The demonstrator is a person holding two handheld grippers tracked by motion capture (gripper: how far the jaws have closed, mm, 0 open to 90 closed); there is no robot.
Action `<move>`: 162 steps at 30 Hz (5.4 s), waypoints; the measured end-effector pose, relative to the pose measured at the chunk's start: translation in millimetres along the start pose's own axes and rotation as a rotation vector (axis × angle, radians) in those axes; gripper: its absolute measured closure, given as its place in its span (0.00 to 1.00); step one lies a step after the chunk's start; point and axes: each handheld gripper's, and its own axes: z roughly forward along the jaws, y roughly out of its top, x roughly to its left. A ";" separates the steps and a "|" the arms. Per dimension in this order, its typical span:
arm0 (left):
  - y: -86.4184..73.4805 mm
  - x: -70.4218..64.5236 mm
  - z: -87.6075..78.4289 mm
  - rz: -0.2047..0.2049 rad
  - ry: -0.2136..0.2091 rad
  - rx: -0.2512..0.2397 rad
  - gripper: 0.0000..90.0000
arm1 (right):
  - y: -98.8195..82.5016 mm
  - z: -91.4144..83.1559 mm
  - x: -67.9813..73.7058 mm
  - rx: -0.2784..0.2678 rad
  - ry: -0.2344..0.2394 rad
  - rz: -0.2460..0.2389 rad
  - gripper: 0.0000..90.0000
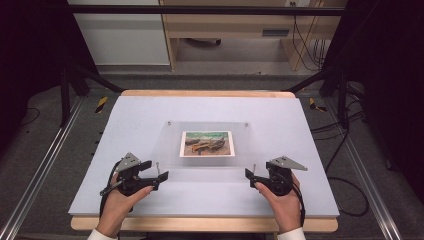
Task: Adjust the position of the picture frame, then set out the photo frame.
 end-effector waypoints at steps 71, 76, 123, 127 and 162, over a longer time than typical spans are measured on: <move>32.4 46.2 57.3 -0.200 -0.030 0.063 0.32 | 42.0 54.1 -32.2 0.138 0.163 0.163 0.30; 39.1 47.0 61.9 -0.188 -0.012 0.022 0.38 | 50.7 56.4 -34.7 0.108 0.133 0.103 0.32; 19.1 18.0 29.6 -0.104 0.074 -0.031 0.56 | 41.3 31.1 -15.7 0.036 0.030 -0.118 0.44; 18.4 16.3 27.5 -0.100 0.079 -0.028 0.58 | 39.0 28.1 -13.9 0.031 0.019 -0.122 0.46; 4.1 3.5 8.0 -0.073 0.103 0.002 0.74 | 19.9 1.7 -5.1 0.023 -0.032 -0.160 0.70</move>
